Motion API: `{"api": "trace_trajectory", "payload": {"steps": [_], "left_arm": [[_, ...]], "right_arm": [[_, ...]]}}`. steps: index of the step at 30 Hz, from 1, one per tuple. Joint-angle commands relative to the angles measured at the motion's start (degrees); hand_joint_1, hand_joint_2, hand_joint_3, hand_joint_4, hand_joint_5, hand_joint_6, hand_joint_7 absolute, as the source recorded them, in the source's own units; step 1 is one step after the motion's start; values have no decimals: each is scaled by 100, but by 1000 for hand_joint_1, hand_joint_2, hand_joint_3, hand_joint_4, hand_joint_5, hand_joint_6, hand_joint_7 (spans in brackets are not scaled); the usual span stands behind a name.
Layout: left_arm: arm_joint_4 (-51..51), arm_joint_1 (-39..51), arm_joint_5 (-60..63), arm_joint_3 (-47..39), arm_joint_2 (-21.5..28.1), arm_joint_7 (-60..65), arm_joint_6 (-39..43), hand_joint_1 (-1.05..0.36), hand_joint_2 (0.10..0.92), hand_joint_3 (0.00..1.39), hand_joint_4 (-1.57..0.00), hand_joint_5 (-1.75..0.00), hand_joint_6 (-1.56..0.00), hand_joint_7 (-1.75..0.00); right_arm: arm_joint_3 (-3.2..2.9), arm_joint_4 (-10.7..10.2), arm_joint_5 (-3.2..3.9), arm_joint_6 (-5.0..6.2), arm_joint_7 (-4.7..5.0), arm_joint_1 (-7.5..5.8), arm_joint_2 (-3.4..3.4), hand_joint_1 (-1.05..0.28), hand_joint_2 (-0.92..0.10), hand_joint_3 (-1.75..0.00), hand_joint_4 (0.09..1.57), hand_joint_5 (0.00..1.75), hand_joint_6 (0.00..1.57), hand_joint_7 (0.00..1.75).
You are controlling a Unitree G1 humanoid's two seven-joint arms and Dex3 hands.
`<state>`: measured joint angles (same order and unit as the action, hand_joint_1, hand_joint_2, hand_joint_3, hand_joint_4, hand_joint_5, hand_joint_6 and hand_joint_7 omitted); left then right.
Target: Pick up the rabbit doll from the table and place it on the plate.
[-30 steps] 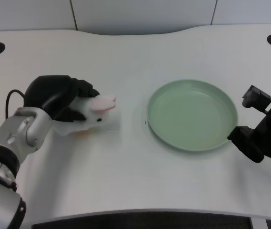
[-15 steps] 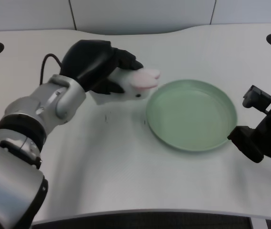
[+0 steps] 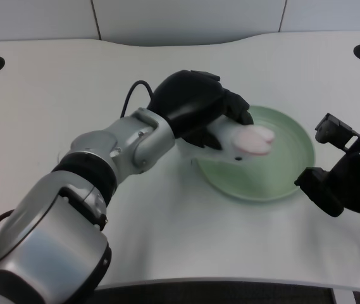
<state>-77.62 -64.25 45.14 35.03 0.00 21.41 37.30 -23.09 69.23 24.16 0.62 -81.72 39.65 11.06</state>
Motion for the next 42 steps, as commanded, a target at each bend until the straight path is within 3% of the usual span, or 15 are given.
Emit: {"api": "trace_trajectory", "payload": {"steps": [1, 4, 11, 16, 18, 22, 24, 26, 29, 32, 35, 42], "left_arm": [[-62, -8, 146, 164, -130, 28, -44, -166, 898, 6, -667, -1246, -995, -434], [-73, 10, 191, 225, -173, 116, -71, -146, 895, 2, -698, -1182, -1001, -388], [-76, 8, 182, 246, -174, 128, -76, -144, 895, 1, -708, -1163, -1017, -353], [-115, 106, 549, 658, -516, 388, -395, -233, 920, 105, -565, -1290, -933, -357], [-131, 63, 728, 831, -539, 505, -588, -343, 921, 87, -495, -908, -773, -194], [-145, 33, 883, 986, -554, 690, -779, -540, 919, 33, -331, -533, -535, -18], [-148, 35, 874, 982, -554, 696, -832, -577, 921, 33, -291, -499, -480, -5], [-148, 38, 847, 961, -552, 683, -863, -660, 921, 50, -66, -646, -302, -9], [-147, 21, 823, 938, -530, 657, -911, -678, 921, 54, -8, -697, -260, -10], [-147, -33, 763, 868, -461, 555, -1010, -827, 921, 137, 0, -380, -115, -10], [-137, -40, 735, 817, -401, 602, -1060, -893, 921, 179, 1, -326, -117, -22], [-100, -19, 565, 615, -183, 573, -992, -904, 921, 253, 1, -260, -117, -21]], "right_arm": [[-17, -91, 70, -4, -43, -49, 3, -648, -910, -26, 1078, 1746, 843, 1746], [-22, -97, 76, -56, -45, -41, -3, -642, -905, -20, 1078, 1746, 838, 1746], [-26, -105, 72, -65, -44, -44, -5, -641, -906, -16, 1077, 1746, 836, 1746], [-29, -142, 101, -104, -178, -54, -42, -607, -873, -8, 1103, 1746, 880, 1746], [-60, -144, 132, -110, -195, -61, -57, -600, -872, -7, 1100, 1746, 866, 1746], [-69, -165, 128, -98, -204, -72, -63, -600, -879, -8, 1090, 1746, 842, 1740], [-73, -174, 123, -86, -203, -80, -65, -603, -880, -8, 1089, 1746, 838, 1737], [-77, -183, 124, -71, -201, -89, -68, -605, -888, -11, 1089, 1746, 842, 1744], [-69, -193, 109, -48, -201, -93, -62, -606, -890, -11, 1089, 1746, 843, 1746], [-57, -187, 88, -9, -198, -85, -49, -616, -897, -13, 1095, 1746, 864, 1746], [-45, -158, 80, -78, -207, -63, -31, -615, -892, -8, 1096, 1746, 869, 1746], [-30, -174, 70, -40, -184, -71, -38, -614, -887, -4, 1093, 1746, 864, 1746]]}}
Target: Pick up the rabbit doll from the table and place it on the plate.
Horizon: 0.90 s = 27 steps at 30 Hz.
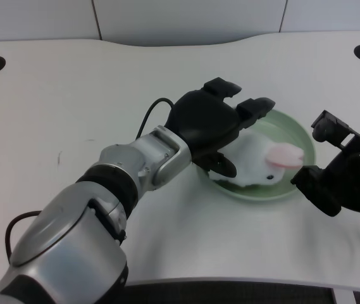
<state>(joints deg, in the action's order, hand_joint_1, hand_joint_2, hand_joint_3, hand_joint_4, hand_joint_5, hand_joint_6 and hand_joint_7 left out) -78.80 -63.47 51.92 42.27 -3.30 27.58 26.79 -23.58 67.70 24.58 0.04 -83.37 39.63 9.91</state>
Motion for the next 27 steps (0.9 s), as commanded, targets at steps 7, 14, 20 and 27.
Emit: {"api": "trace_trajectory", "payload": {"steps": [7, 14, 20, 27], "left_arm": [[81, 145, -1037, -933, 590, -832, 681, -889, 921, 247, -30, -273, -144, -31], [332, 913, -3365, -2867, 1072, -3228, 1693, -885, 921, 304, -161, -310, -200, -35], [580, 1319, -4832, -4031, 1048, -5050, 1552, -912, 921, 339, -191, -300, -228, -32], [895, 2222, -6101, -5095, 1432, -6730, 1244, -922, 921, 391, -249, -289, -260, -30]], "right_arm": [[20, -19, 26, -30, 29, -67, 94, -615, -894, -7, 1088, 1746, 864, 1746], [84, -3, -38, -70, 68, -40, 150, -620, -901, -8, 1080, 1746, 882, 1746], [77, 12, -37, -36, 113, -49, 133, -616, -900, -6, 1085, 1746, 878, 1746], [44, 58, -34, -93, 171, -43, 182, -636, -904, -6, 1069, 1746, 852, 1746]]}}
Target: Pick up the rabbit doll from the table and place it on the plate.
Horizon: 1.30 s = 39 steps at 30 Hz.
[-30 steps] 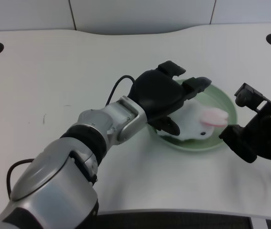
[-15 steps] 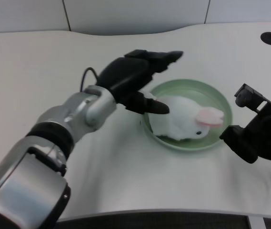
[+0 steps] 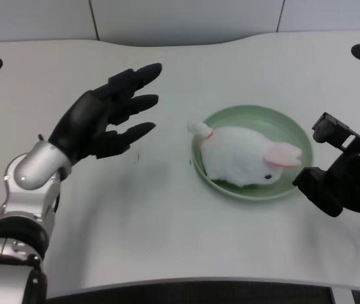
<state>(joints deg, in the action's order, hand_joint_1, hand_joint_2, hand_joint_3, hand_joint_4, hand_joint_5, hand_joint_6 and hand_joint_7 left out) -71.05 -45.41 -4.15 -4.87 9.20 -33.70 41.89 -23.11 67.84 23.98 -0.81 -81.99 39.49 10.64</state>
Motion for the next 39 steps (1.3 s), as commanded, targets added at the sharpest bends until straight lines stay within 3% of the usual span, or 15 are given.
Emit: {"api": "trace_trajectory", "payload": {"steps": [1, 3, 7, 9, 12, 16, 21, 24, 28, 31, 33, 39], "left_arm": [[174, 532, -668, -511, 194, -828, -377, -913, 921, 386, -249, -284, -261, -28], [256, 622, -809, -625, 190, -1040, -497, -906, 921, 380, -251, -279, -262, -26], [522, 993, -1430, -1019, 120, -1794, -1242, -880, 921, 334, -226, -253, -243, -10], [631, 1053, -1551, -1092, 101, -1934, -1467, -876, 921, 317, -220, -247, -239, -7], [1158, 1390, -2142, -1321, 67, -2483, -2633, -861, 921, 386, -217, -245, -244, -8], [1527, 1642, -2387, -1449, 120, -2616, -3296, -879, 921, 427, -239, -252, -251, -7], [1552, 1752, -2666, -1706, 244, -2704, -3922, -841, 921, 500, -220, -241, -244, -2], [1389, 1692, -2676, -1771, 298, -2717, -4085, -833, 921, 519, -215, -238, -244, -2], [927, 1495, -2524, -1773, 374, -2724, -4030, -818, 921, 431, -359, -288, -309, -24], [748, 1375, -2397, -1755, 416, -2701, -3787, -831, 921, 368, -426, -307, -364, -37], [680, 1339, -2383, -1775, 425, -2711, -3746, -833, 921, 354, -438, -307, -374, -37], [475, 1211, -2375, -1829, 472, -2642, -3843, -831, 921, 337, -494, -322, -417, -44]], "right_arm": [[-1, 55, 21, -32, 22, -23, 124, -636, -901, -4, 1070, 1746, 855, 1746], [-1, 66, 23, -59, 5, -17, 135, -634, -899, -3, 1072, 1746, 859, 1746], [4, 69, 10, 41, -46, -29, 166, -637, -914, -9, 1084, 1746, 878, 1746], [8, 70, -1, 62, -39, -28, 170, -642, -915, -8, 1089, 1746, 886, 1746], [31, 135, -44, -32, 49, 3, 202, -654, -906, -3, 1117, 1746, 905, 1746], [17, 162, -42, 17, 117, -4, 217, -645, -920, -20, 1100, 1746, 872, 1746], [11, 192, -30, -21, 93, 8, 247, -638, -913, -22, 1086, 1746, 868, 1746], [13, 205, -34, -20, 96, 6, 251, -635, -912, -19, 1086, 1746, 871, 1746], [24, 220, -60, 43, 124, -8, 252, -660, -920, -22, 1086, 1746, 865, 1746], [-23, 210, -32, 206, 195, -41, 224, -679, -921, -27, 1097, 1746, 863, 1746], [-27, 214, -32, 246, 208, -44, 221, -685, -921, -30, 1100, 1746, 864, 1746], [-34, 257, -29, 141, 222, -18, 248, -666, -921, -54, 1072, 1746, 827, 1746]]}}
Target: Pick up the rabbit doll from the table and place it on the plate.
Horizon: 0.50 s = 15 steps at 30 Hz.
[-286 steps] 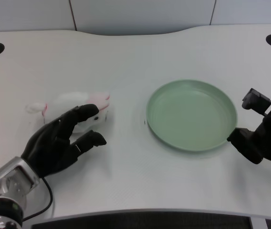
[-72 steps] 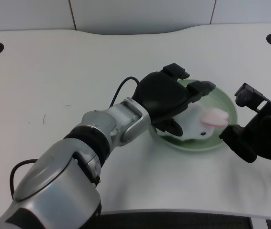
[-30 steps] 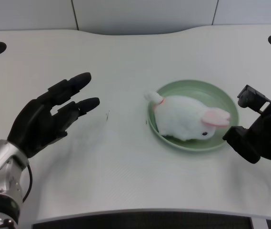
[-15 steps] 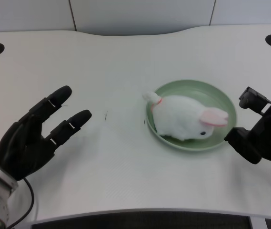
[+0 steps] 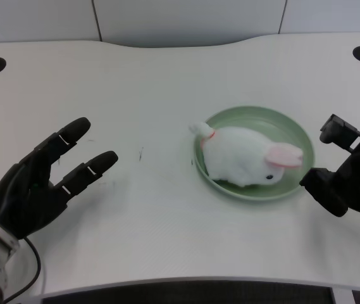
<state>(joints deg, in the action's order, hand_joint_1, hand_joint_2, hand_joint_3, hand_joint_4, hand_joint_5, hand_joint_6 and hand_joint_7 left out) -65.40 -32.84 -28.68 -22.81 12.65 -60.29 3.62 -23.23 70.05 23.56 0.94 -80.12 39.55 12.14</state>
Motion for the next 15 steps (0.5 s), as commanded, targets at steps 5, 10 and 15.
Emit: {"api": "trace_trajectory", "payload": {"steps": [5, 10, 15], "left_arm": [[-135, -94, 215, 34, 144, -24, -200, -815, 921, 266, -630, -379, -571, -83], [-161, -125, 254, 27, 154, -23, -240, -800, 921, 229, -694, -498, -686, -80], [-113, -111, 323, 36, 155, 20, -183, -784, 921, 243, -623, -879, -835, -45]], "right_arm": [[3, 45, -10, -57, -46, -7, 111, -664, -916, -50, 1069, 1746, 835, 1746], [-6, 45, -13, 14, 2, -7, 88, -667, -918, -41, 1076, 1746, 848, 1746], [-9, 42, -5, 13, -17, -12, 81, -666, -920, -51, 1077, 1746, 847, 1746]]}}
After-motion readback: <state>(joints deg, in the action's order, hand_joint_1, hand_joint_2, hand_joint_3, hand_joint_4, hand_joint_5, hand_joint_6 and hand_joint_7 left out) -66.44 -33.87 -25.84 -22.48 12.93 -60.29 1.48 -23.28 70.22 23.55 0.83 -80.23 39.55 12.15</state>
